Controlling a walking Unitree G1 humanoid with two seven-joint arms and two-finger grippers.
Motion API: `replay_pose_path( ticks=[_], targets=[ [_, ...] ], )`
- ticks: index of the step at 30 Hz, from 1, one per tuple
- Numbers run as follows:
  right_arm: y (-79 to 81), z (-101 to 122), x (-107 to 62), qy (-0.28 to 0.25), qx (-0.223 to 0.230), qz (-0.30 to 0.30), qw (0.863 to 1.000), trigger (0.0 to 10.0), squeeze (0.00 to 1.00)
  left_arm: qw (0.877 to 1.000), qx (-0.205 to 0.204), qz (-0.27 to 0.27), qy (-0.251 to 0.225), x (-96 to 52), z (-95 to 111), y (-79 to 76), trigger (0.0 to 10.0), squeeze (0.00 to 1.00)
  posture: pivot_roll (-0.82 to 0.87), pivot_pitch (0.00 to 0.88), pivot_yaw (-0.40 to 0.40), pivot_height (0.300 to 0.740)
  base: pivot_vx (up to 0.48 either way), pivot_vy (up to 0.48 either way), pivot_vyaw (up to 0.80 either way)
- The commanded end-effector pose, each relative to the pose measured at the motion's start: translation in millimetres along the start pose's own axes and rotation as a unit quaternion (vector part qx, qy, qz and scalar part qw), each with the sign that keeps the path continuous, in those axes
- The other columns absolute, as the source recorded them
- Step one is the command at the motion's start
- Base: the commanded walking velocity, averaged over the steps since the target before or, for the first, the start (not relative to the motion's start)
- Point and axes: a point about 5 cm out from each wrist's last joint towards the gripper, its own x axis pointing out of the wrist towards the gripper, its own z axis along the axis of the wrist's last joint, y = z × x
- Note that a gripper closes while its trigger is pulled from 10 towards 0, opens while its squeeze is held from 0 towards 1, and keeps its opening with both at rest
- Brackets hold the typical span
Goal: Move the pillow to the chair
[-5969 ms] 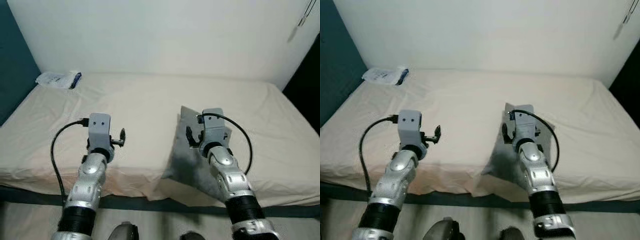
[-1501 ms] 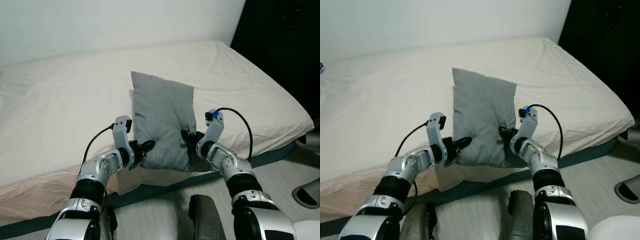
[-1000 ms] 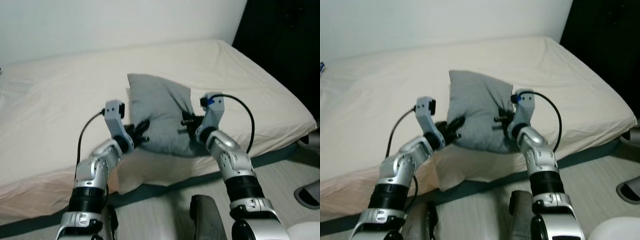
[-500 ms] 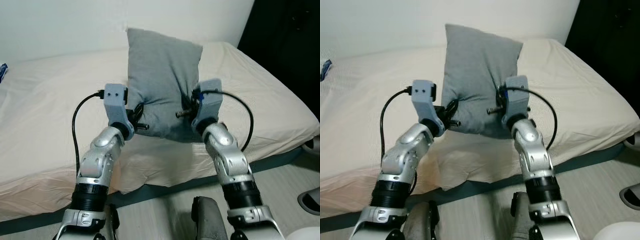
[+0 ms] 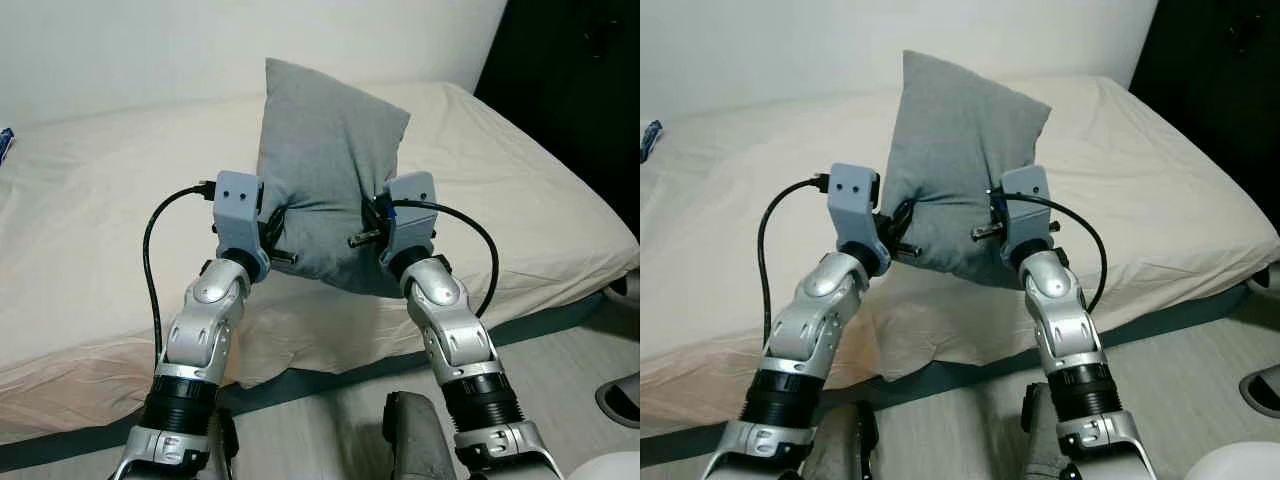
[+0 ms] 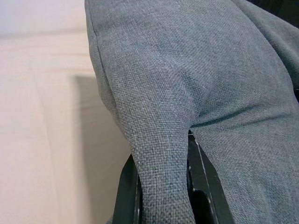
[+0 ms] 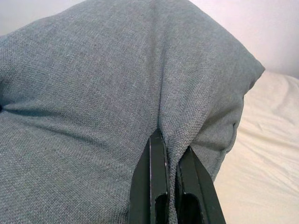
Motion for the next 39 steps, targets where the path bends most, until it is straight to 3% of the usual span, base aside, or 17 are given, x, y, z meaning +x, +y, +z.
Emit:
replay_pose_path(
  ticks=[1,3,12,39],
  targets=[
    [-12.2,4.6,-4.0,-0.013,-0.007,-0.03,0.999,10.0,0.0,0.999,0.007,0.04,-0.032,-4.6,12.4,13.8,10.0,0.0,0.01,0.056,0.007,0.524,0.0,0.0,0.0],
    [-12.4,3.1,-4.2,-0.008,-0.007,-0.03,0.999,10.0,0.0,0.998,0.039,0.038,-0.033,-4.1,12.1,12.7,10.0,0.0,0.02,0.055,0.007,0.534,0.0,0.0,0.0],
    [-12.4,-2.7,-4.5,0.003,-0.002,-0.038,0.999,10.0,0.0,0.997,0.054,0.043,-0.035,-3.9,9.9,13.6,10.0,0.0,0.01,0.059,0.007,0.564,0.0,0.0,0.0],
    [-12.0,-3.4,-4.6,0.005,-0.002,-0.033,0.999,10.0,0.0,0.997,0.049,0.052,-0.031,-4.4,9.2,15.5,10.0,0.0,0.02,0.064,0.008,0.673,0.0,0.0,0.0]
  ],
)
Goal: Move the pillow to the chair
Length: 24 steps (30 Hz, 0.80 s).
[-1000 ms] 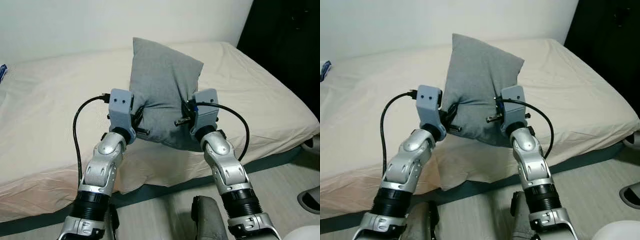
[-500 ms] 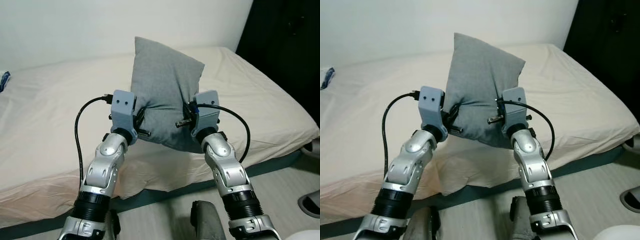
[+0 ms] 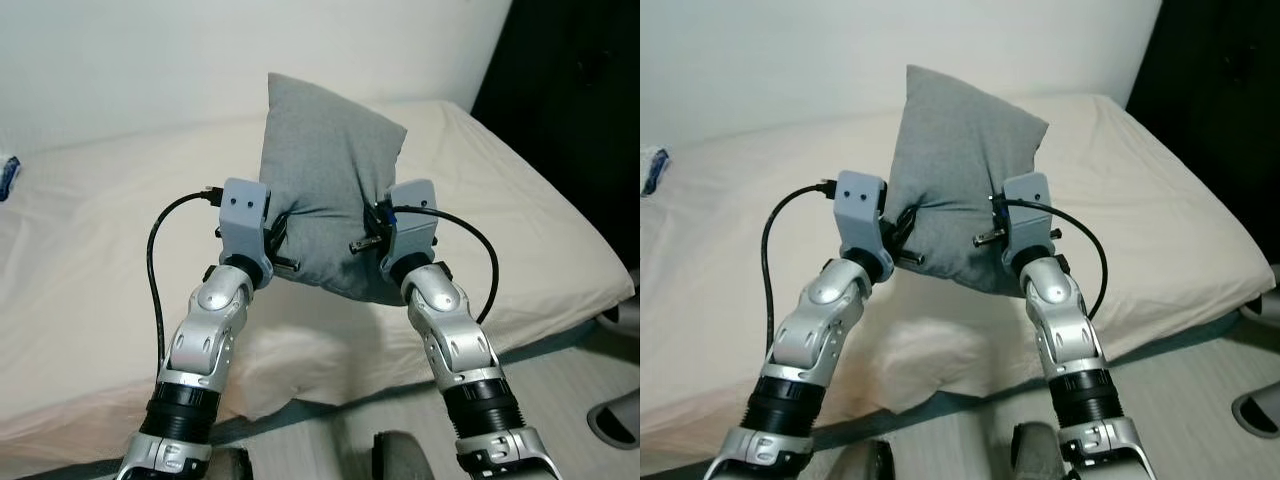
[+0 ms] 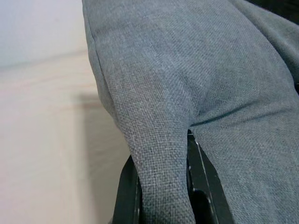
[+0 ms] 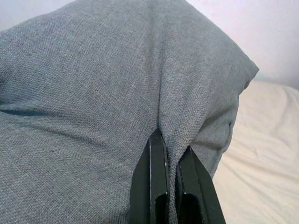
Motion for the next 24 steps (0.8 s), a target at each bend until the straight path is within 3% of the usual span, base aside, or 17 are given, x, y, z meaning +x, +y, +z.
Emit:
replay_pose_path(
  ticks=[1,24],
  targets=[
    [-11.1,0.7,-2.7,-0.003,-0.006,-0.025,1.0,10.0,0.0,0.998,0.018,0.053,-0.029,-3.5,10.0,19.7,10.0,0.0,0.02,0.064,0.008,0.678,0.0,0.0,0.0],
    [-10.1,1.3,-1.2,-0.005,-0.011,-0.02,1.0,10.0,0.0,0.998,0.014,0.062,-0.029,-4.5,9.4,25.5,10.0,0.0,0.02,0.062,-0.001,0.74,0.0,0.0,0.0]
  ],
)
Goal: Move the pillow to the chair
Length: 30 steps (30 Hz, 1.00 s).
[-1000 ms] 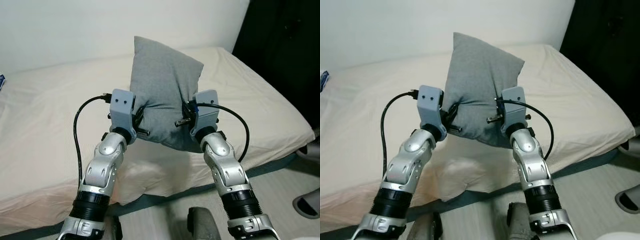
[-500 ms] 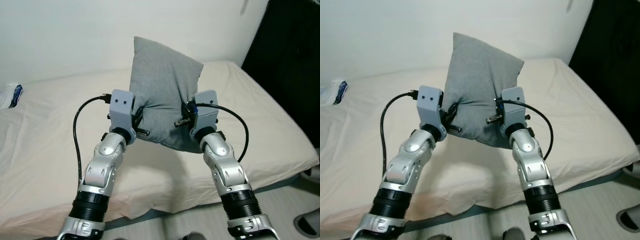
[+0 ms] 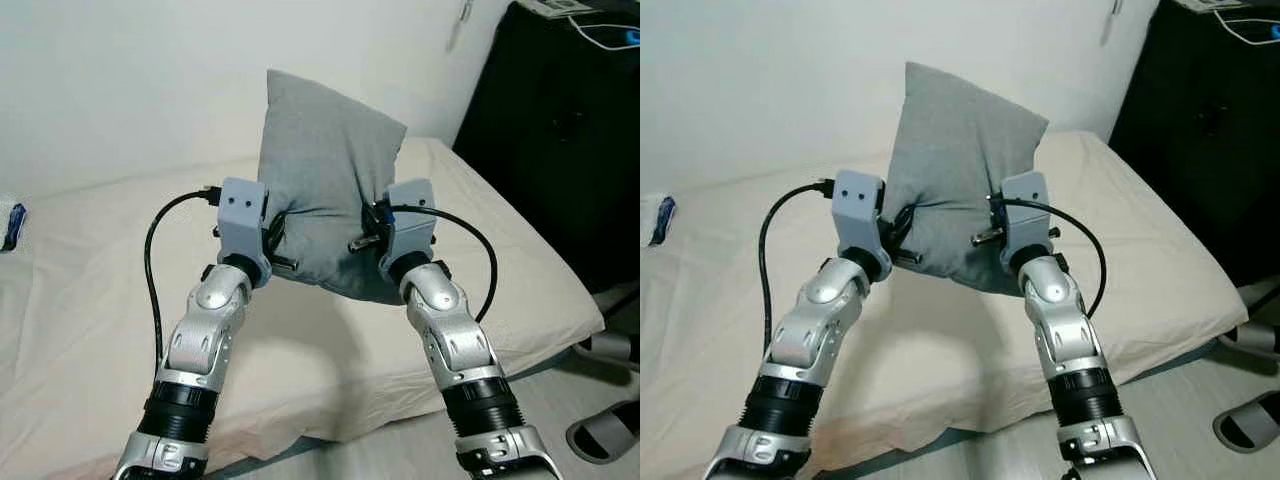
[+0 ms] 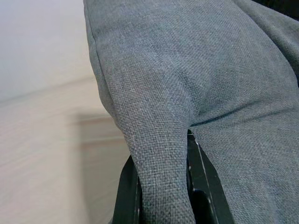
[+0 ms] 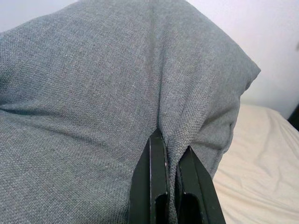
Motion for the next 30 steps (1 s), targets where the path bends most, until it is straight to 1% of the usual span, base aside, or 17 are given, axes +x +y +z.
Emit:
replay_pose_path(
  ticks=[1,3,5,9,16,21,23,26,29,30],
  targets=[
    [-11.7,0,-2.3,-0.003,-0.007,-0.025,1.0,10.0,0.0,0.998,0.011,0.057,-0.028,-4.0,9,23.1,10.0,0.0,0.02,0.062,-0.001,0.74,0.0,0.0,0.0],
    [-11.6,-1,-2.4,-0.004,-0.005,-0.025,1.0,10.0,0.0,0.998,0.011,0.058,-0.028,-4.1,9,23.4,10.0,0.0,0.02,0.062,-0.001,0.74,0.0,0.0,0.0],
    [-9.1,-4,-2.9,0.006,-0.016,-0.017,1.0,10.0,0.0,0.998,0.01,0.06,-0.027,-4.4,8,24.2,10.0,0.0,0.02,0.063,-0.002,0.74,0.0,0.0,0.0],
    [-7.2,-7,-3.2,0.012,-0.023,-0.011,1.0,10.0,0.0,0.998,0.008,0.063,-0.027,-4.7,8,25.5,10.0,0.0,0.02,0.062,-0.003,0.74,0.0,0.0,0.0],
    [-5.7,-7,-2.9,0.012,-0.028,-0.006,1.0,10.0,0.0,0.998,0.008,0.065,-0.026,-5.1,7,26.4,10.0,0.0,0.01,0.059,-0.003,0.74,0.0,0.0,0.0],
    [-9.5,-14,-2.1,0.031,-0.045,-0.018,0.998,10.0,0.0,0.998,0.008,0.066,-0.023,-5.1,5,26.7,10.0,0.0,0.01,0.056,-0.003,0.74,0.0,0.0,0.0],
    [-14.4,-20,-2.9,0.052,-0.037,-0.033,0.997,10.0,0.0,0.998,0.01,0.066,-0.02,-5.8,3,26.8,10.0,0.0,0.01,0.053,-0.004,0.74,0.0,0.0,0.0],
    [-16.1,-22,-3.3,0.058,-0.032,-0.038,0.997,10.0,0.0,0.998,0.01,0.067,-0.019,-6.2,2,26.8,10.0,0.0,0.01,0.052,-0.004,0.74,0.0,0.0,0.0],
    [-18.0,-27,-4.7,0.069,-0.025,-0.043,0.996,10.0,0.0,0.998,0.014,0.065,-0.009,-7.5,-3,27.6,10.0,0.0,0.02,0.05,-0.003,0.74,0.0,0.0,0.0],
    [-17.8,-31,-5.6,0.076,-0.025,-0.044,0.996,10.0,0.0,0.998,0.02,0.06,0.006,-8.9,-12,27.6,10.0,0.0,0.02,0.048,-0.003,0.74,0.0,0.0,0.0]
  ],
)
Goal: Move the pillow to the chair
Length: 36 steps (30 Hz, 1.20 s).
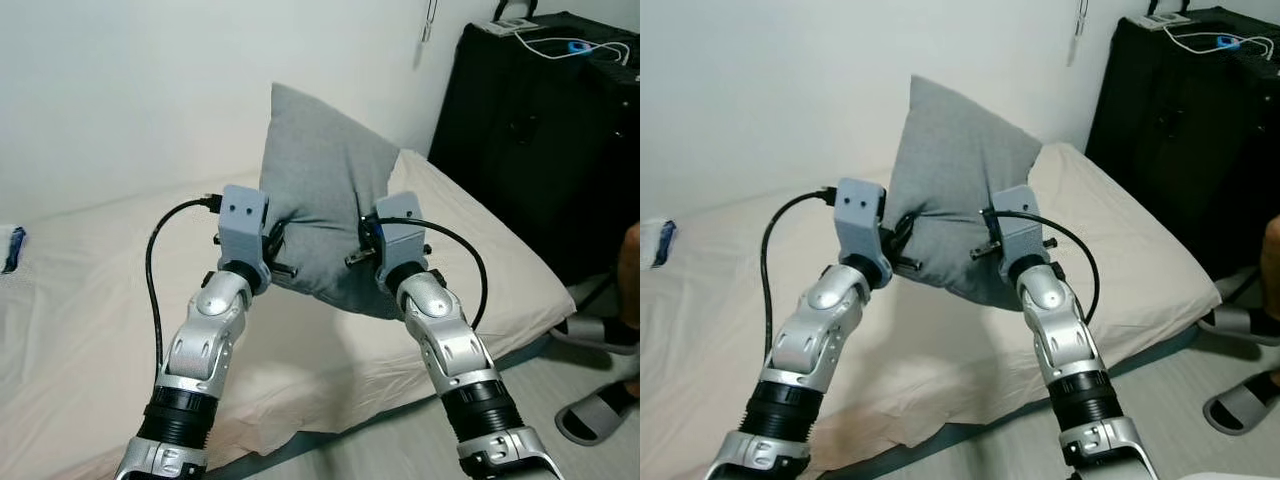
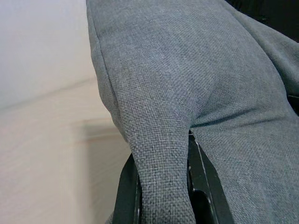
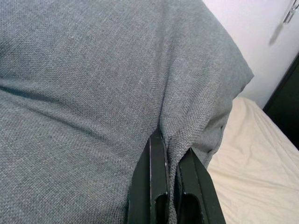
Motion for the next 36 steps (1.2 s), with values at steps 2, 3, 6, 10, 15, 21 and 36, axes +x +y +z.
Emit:
replay_pose_path(
  ticks=[2,3,6,10,15,21,36],
  targets=[
    [-19.1,-15.2,-5.3,0.033,0.003,-0.049,0.998,10.0,0.0,0.998,0.018,0.057,-0.009,-5.7,-3.1,26.3,10.0,0.0,0.01,0.046,0.0,0.74,0.0,0.0,0.0],
    [-18.3,-16.6,-5.5,0.035,0.003,-0.048,0.998,10.0,0.0,0.998,0.013,0.057,-0.005,-6.3,-5.5,26.1,10.0,0.0,0.01,0.046,0.0,0.74,0.0,0.0,0.0],
    [-16.9,-21.5,-7.2,0.044,0.004,-0.045,0.998,10.0,0.0,0.998,0.01,0.054,0.001,-7.6,-8.9,23.3,10.0,0.0,0.01,0.045,0.0,0.74,0.0,0.0,0.0],
    [-16.1,-22.5,-7.8,0.047,0.003,-0.043,0.998,10.0,0.0,0.999,0.012,0.053,0.001,-7.6,-9.1,22.5,10.0,0.0,0.01,0.045,0.0,0.74,0.0,0.0,0.0],
    [-15.4,-22.6,-8.0,0.049,0.007,-0.042,0.998,10.0,0.0,0.998,0.015,0.053,0.001,-7.1,-9.0,22.6,10.0,0.0,0.01,0.05,0.002,0.74,0.0,0.0,0.0],
    [-15.6,-22.5,-8.1,0.049,0.002,-0.039,0.998,10.0,0.0,0.998,0.025,0.052,0.004,-7.1,-10.0,22.3,10.0,0.0,0.01,0.055,0.0,0.74,0.0,0.0,0.0],
    [-15.3,-22.9,-8.3,0.05,-0.005,-0.036,0.998,10.0,0.0,0.998,0.027,0.051,0.007,-7.1,-11.8,20.3,10.0,0.0,0.01,0.062,-0.001,0.74,0.0,0.0,0.0]
  ],
)
